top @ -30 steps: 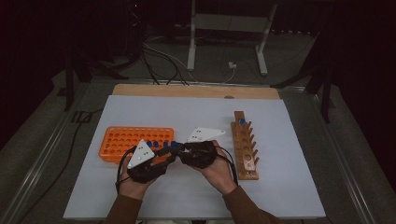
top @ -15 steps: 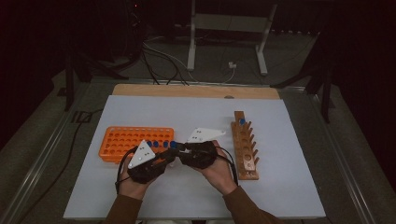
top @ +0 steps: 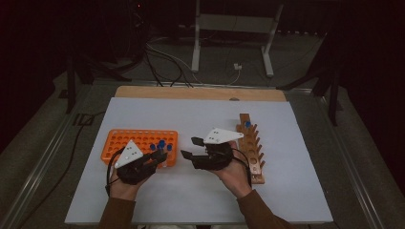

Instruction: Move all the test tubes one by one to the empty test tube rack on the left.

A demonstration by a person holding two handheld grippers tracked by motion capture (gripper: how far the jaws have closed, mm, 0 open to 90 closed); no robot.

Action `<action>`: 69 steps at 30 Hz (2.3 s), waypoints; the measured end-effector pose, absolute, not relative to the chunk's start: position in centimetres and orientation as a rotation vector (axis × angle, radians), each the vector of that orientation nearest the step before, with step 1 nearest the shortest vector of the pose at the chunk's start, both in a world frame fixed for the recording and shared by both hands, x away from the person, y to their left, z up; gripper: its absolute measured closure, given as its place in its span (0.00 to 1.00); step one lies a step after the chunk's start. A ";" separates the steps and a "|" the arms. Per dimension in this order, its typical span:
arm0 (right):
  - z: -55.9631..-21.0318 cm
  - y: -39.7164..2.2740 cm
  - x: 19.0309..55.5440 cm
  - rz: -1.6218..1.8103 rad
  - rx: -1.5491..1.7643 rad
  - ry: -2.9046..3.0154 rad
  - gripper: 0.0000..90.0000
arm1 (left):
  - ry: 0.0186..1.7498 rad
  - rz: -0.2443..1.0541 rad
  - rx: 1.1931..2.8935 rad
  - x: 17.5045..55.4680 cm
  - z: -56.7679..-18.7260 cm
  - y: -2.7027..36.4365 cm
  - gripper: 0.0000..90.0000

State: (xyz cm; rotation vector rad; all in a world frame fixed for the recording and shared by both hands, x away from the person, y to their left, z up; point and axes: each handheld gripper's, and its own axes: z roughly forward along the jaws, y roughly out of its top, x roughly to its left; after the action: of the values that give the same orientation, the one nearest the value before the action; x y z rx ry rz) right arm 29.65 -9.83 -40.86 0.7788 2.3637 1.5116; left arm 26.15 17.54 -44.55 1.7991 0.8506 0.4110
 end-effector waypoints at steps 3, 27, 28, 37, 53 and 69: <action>-41.1 -10.7 29.9 1.488 0.814 2.339 0.41 | 0.863 0.421 1.784 26.2 -44.4 18.3 0.87; -41.7 -15.9 29.8 1.408 0.950 2.232 0.08 | 0.966 0.578 1.740 26.9 -45.6 20.6 0.87; -41.7 -16.0 29.8 1.404 0.949 2.231 0.07 | 0.970 0.583 1.741 27.1 -45.8 20.6 0.87; -41.8 -17.4 29.6 1.376 0.962 2.224 0.05 | 1.007 0.612 1.764 28.1 -47.2 20.4 0.87; -41.9 -19.1 29.3 1.362 0.983 2.202 0.05 | 1.074 0.583 1.918 28.4 -48.5 20.1 0.87; -42.2 -19.4 29.5 1.363 1.000 2.197 0.06 | 1.086 0.584 1.971 28.3 -49.0 19.8 0.87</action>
State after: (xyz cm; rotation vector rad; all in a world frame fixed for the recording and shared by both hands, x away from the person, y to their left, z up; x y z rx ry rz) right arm 29.51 -19.38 -42.17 0.9995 2.1966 1.3632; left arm 28.34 19.77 -49.05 1.9715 1.0857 0.5842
